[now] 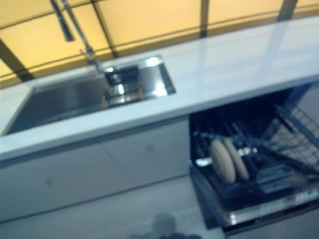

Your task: Take plates into dishwasher

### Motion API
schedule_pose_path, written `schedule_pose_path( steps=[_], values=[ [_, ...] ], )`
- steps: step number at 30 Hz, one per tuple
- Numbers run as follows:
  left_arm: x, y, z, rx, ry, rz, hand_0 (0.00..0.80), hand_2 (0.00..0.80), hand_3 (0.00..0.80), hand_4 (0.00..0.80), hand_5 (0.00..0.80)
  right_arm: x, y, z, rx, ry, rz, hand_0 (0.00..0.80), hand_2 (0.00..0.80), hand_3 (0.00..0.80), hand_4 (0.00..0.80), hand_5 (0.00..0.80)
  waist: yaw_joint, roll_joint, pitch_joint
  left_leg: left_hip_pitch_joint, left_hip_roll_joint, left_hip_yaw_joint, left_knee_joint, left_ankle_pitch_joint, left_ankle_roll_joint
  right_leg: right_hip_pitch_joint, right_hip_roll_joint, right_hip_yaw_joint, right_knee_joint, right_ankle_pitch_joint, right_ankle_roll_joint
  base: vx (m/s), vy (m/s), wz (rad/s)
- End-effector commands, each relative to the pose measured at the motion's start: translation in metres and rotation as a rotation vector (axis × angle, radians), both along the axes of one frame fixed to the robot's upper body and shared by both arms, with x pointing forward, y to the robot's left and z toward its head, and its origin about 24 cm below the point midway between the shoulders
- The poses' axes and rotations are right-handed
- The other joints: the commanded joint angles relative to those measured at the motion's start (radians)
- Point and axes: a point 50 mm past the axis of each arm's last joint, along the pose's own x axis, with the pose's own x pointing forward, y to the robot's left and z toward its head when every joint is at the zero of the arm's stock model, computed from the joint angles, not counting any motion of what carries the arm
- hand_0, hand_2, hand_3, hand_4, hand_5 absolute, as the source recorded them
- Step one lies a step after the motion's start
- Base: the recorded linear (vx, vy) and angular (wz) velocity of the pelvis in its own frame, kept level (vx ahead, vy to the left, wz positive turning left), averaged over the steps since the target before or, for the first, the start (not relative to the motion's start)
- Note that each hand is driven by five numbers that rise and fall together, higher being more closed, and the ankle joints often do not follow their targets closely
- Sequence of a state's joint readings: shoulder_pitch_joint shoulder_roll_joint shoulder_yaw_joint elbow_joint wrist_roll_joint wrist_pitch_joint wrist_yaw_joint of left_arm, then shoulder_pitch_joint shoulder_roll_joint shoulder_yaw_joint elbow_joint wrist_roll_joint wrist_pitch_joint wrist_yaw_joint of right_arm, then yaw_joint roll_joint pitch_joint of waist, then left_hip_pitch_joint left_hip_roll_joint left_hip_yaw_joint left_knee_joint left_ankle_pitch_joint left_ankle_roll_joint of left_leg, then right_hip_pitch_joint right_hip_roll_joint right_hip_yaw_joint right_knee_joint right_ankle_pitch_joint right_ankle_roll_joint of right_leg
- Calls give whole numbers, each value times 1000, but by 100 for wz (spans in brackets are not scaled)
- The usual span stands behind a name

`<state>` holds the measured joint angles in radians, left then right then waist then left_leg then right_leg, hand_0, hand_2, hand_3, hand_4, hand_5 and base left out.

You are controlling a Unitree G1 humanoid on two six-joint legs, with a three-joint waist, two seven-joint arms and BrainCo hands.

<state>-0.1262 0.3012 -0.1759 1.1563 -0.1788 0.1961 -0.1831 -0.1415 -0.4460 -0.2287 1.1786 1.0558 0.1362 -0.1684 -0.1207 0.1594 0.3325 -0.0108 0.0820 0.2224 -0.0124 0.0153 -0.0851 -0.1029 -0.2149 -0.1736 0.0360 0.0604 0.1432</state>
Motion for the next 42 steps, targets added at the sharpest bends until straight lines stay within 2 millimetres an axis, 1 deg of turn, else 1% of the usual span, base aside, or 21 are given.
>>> schedule_pose_path(
  steps=[1,4,9,11,12,13,14,16,19,20,22,24,27,28,30,31,32,35,38,40,42],
  values=[
    [1,-4,-1,-10,-16,36,0,0,0,0,0,24,-14,19,-38,-188,-94,0,0,0,0,0,6,8,45,-54,-68,13,176,-109,90,-98,7,3,251,-147,-64,-70,99,-14],
    [-3,-9,-3,-36,-20,49,0,0,0,0,0,37,-23,33,-85,-269,-94,0,0,0,0,0,4,34,58,-76,-77,23,242,-129,92,-116,-14,-1,313,-175,-78,-53,87,-19],
    [-11,-17,-8,-71,-8,57,0,0,0,0,0,59,-30,54,-87,-447,-137,0,0,0,0,0,-3,73,72,-98,-83,23,334,-168,99,-138,-41,18,416,-231,-103,-3,89,-3],
    [-15,-20,-9,-85,-3,62,0,0,0,0,0,68,-29,60,-72,-514,-164,0,0,0,0,0,-2,81,73,-108,-83,24,368,-182,102,-150,-53,20,461,-252,-111,42,83,-3],
    [-18,-22,-11,-99,3,69,0,0,0,0,0,73,-30,65,-69,-573,-185,0,0,0,0,0,1,88,71,-107,-84,12,404,-216,100,-152,-64,31,510,-295,-112,9,61,-6],
    [-18,-23,-11,-100,2,69,0,0,0,0,0,74,-30,66,-69,-581,-186,0,0,0,0,0,0,89,74,-116,-81,25,407,-199,107,-161,-68,22,512,-277,-120,96,53,-7],
    [-21,-25,-12,-108,7,72,0,0,0,0,0,77,-30,69,-73,-618,-187,0,0,0,0,0,4,92,71,-111,-85,10,428,-229,102,-156,-71,33,539,-311,-117,22,32,0],
    [-24,-27,-13,-120,17,81,0,0,0,0,0,85,-29,76,-84,-669,-189,0,0,0,0,0,6,97,72,-119,-83,9,466,-248,105,-163,-84,35,583,-331,-124,73,51,7],
    [-30,-31,-16,-130,36,89,0,0,0,0,0,99,-26,90,-68,-805,-227,0,0,0,0,0,9,104,73,-132,-79,16,517,-270,108,-173,-98,37,639,-354,-133,46,62,6],
    [-33,-33,-17,-134,44,90,0,0,0,0,0,108,-23,99,-43,-909,-257,0,0,0,0,0,11,106,72,-141,-78,18,543,-281,109,-182,-105,39,670,-368,-137,32,59,-1],
    [-36,-34,-18,-137,50,85,0,0,0,0,0,116,-21,109,-19,-1025,-286,0,0,0,0,0,15,108,71,-150,-76,18,568,-290,109,-187,-111,40,691,-375,-141,32,58,3],
    [-38,-35,-18,-141,54,83,0,0,0,0,0,123,-19,118,-9,-1088,-290,0,0,0,0,0,19,109,71,-153,-76,18,583,-297,109,-187,-116,38,704,-380,-142,26,34,9],
    [-39,-35,-18,-142,57,83,0,0,0,0,0,124,-18,120,-5,-1108,-289,0,0,0,0,0,20,109,71,-153,-76,18,586,-299,109,-186,-117,37,708,-382,-142,43,26,7],
    [-43,-36,-19,-155,81,84,0,0,0,0,0,138,-13,137,13,-1209,-255,0,0,0,0,0,30,109,66,-150,-77,14,603,-304,107,-176,-126,35,720,-385,-142,110,53,0],
    [-46,-37,-20,-157,93,76,0,0,0,0,0,148,-9,151,18,-1260,-216,0,0,0,0,0,37,108,65,-149,-78,8,611,-307,107,-171,-133,34,726,-387,-141,128,57,2],
    [-48,-38,-20,-158,103,71,0,0,0,0,0,161,-3,170,22,-1307,-163,0,0,0,0,0,47,105,62,-151,-79,3,622,-308,106,-167,-138,32,732,-388,-144,102,44,1],
    [-48,-38,-20,-158,105,69,0,0,0,0,0,168,-3,182,19,-1331,-133,0,0,0,0,0,53,102,62,-156,-79,1,631,-306,106,-168,-140,29,734,-387,-144,76,33,3],
    [-46,-36,-19,-153,102,72,0,0,0,0,0,178,0,200,12,-1376,-81,0,0,0,0,0,68,96,62,-164,-73,-1,641,-300,103,-165,-144,21,737,-386,-142,17,-2,10],
    [-45,-35,-19,-148,103,74,0,0,0,0,0,183,2,208,21,-1404,-58,0,0,0,0,0,75,92,63,-167,-72,-3,645,-296,102,-163,-145,18,739,-386,-142,12,-12,12],
    [-46,-29,-18,-131,108,84,0,0,0,0,0,194,10,226,38,-1445,-7,0,0,0,0,0,95,78,66,-174,-66,-10,655,-292,101,-157,-148,9,743,-385,-140,23,-51,10],
    [-48,-25,-18,-126,113,92,0,0,0,0,0,196,11,229,47,-1453,6,0,0,0,0,0,101,71,67,-176,-63,-11,657,-289,102,-153,-147,5,743,-385,-141,23,-52,12]
  ],
)
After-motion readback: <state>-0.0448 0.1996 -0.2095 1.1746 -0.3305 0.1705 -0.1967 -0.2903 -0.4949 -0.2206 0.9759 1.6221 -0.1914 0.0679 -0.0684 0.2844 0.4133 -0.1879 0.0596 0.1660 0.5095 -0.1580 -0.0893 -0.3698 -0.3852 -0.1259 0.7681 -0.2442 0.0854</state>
